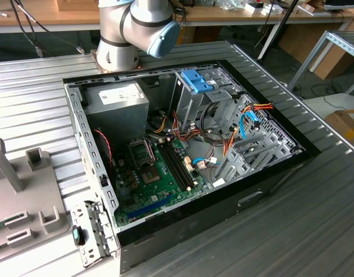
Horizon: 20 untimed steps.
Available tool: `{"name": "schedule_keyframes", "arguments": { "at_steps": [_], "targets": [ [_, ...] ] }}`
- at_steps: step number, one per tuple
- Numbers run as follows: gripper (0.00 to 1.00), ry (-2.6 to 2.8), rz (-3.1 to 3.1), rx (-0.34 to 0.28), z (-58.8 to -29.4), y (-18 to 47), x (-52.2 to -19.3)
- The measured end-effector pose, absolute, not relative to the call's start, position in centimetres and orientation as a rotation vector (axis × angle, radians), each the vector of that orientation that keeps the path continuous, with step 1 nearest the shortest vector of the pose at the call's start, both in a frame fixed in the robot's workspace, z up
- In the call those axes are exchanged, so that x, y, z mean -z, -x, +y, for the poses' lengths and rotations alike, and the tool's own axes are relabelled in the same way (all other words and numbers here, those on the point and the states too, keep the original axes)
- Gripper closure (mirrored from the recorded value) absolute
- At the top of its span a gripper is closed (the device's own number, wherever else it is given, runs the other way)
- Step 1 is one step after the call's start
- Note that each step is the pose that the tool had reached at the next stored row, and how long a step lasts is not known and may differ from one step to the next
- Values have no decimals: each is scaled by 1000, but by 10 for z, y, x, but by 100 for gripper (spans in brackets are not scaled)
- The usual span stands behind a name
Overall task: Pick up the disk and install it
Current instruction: 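Pick up the disk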
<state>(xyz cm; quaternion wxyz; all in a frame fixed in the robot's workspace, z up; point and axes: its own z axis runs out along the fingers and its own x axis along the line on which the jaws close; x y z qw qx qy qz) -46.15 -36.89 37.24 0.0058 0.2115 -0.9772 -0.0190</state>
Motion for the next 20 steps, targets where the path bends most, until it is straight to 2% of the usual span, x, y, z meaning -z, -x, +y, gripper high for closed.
{"name": "schedule_keyframes", "arguments": {
  "at_steps": [20],
  "targets": [
    [89, -1115, -2918, 54, -369, 461, -372]
  ]
}}
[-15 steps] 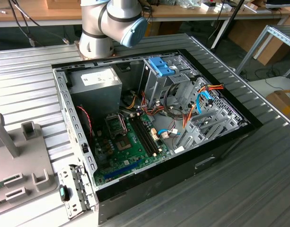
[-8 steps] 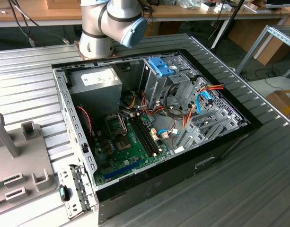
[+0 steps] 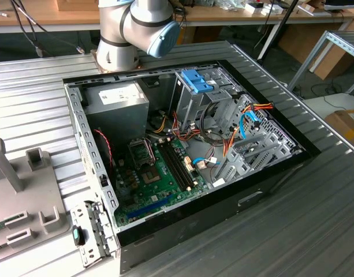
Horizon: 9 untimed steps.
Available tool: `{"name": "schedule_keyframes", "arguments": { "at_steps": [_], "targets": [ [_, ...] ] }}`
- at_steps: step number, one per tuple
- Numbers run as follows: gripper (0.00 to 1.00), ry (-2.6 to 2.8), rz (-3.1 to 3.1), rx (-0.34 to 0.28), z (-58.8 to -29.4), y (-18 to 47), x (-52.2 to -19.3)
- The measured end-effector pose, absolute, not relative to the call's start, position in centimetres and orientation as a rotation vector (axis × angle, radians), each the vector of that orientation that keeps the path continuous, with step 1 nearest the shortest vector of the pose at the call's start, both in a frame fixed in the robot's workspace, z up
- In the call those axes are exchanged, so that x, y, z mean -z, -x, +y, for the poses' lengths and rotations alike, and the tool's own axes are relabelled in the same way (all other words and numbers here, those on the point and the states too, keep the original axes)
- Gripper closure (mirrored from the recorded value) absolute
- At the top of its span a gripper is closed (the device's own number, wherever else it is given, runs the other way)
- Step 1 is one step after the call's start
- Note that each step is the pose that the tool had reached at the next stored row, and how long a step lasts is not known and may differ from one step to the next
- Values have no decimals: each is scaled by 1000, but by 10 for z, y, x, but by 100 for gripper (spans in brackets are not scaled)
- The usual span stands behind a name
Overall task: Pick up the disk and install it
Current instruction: 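Pick up the disk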
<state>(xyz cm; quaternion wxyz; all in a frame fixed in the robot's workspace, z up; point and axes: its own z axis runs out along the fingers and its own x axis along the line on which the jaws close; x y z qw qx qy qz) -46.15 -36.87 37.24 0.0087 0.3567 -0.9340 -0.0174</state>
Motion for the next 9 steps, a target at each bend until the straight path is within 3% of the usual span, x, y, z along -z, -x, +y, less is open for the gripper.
{"name": "schedule_keyframes", "arguments": {
  "at_steps": [9],
  "targets": [
    [89, -1158, -2901, 54, -368, 461, -372]
  ]
}}
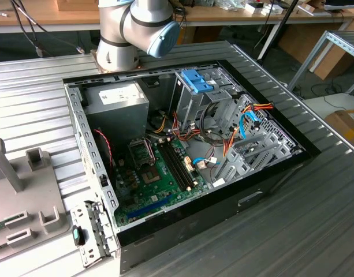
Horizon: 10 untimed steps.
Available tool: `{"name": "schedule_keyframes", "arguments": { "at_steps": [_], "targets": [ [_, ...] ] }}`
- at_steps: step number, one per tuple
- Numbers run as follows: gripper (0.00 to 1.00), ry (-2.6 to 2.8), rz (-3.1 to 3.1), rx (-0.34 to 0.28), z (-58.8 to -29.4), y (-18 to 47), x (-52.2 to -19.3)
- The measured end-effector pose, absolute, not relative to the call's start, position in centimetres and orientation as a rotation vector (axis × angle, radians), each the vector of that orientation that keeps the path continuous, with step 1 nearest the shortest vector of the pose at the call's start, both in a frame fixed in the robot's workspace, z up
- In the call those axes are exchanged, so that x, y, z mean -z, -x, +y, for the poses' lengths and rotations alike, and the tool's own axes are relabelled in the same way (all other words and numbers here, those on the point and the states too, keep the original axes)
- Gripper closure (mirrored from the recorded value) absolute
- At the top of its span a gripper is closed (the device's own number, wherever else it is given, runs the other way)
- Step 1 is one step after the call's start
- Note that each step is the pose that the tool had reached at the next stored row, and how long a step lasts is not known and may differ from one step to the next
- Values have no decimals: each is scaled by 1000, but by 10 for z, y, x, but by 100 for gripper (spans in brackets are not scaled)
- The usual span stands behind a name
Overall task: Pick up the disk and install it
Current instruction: 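Pick up the disk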
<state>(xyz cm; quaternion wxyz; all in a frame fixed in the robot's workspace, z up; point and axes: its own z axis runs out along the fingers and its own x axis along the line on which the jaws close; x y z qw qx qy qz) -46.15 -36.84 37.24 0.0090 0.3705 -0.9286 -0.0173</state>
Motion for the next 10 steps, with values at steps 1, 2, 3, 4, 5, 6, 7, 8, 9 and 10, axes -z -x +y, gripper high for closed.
{"name": "schedule_keyframes", "arguments": {
  "at_steps": [1, 2, 3, 4, 5, 6, 7, 8, 9, 10],
  "targets": [
    [89, -1165, -2898, 54, -368, 461, -372],
    [89, -1168, -2896, 54, -368, 461, -372],
    [89, -1168, -2896, 54, -368, 461, -372],
    [89, -1169, -2896, 54, -368, 461, -372],
    [89, -1170, -2896, 54, -368, 461, -372],
    [89, -1190, -2887, 54, -368, 461, -372],
    [89, -1221, -2874, 53, -368, 461, -372],
    [89, -1254, -2859, 53, -368, 461, -372],
    [89, -1271, -2851, 53, -368, 461, -372],
    [89, -1310, -2833, 53, -368, 461, -372]
  ]
}}
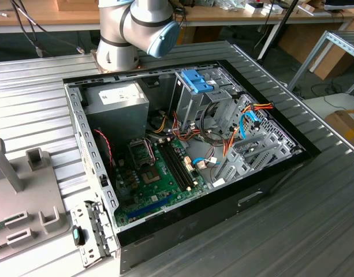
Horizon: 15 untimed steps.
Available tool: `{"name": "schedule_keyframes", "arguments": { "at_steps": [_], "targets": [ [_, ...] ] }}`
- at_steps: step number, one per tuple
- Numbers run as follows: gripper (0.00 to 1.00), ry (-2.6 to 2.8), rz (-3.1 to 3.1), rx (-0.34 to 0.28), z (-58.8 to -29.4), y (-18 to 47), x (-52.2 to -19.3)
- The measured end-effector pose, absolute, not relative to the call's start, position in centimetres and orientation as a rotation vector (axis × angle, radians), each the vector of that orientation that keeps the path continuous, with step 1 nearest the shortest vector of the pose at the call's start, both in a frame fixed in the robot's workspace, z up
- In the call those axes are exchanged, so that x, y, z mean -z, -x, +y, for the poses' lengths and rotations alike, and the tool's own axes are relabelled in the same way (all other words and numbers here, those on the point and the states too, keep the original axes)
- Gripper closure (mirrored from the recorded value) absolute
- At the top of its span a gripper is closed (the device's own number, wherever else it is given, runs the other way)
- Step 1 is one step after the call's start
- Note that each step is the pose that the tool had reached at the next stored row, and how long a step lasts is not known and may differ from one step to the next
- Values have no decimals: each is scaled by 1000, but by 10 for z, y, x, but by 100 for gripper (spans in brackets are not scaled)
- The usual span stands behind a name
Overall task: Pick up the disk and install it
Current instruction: 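Pick up the disk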
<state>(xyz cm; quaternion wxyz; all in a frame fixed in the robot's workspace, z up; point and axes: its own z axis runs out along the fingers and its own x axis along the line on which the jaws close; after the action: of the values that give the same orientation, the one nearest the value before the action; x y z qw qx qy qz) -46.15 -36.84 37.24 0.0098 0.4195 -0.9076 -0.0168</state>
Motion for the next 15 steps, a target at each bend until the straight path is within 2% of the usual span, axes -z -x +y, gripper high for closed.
{"name": "schedule_keyframes", "arguments": {
  "at_steps": [15],
  "targets": [
    [89, -1401, -2788, 51, -368, 461, -372]
  ]
}}
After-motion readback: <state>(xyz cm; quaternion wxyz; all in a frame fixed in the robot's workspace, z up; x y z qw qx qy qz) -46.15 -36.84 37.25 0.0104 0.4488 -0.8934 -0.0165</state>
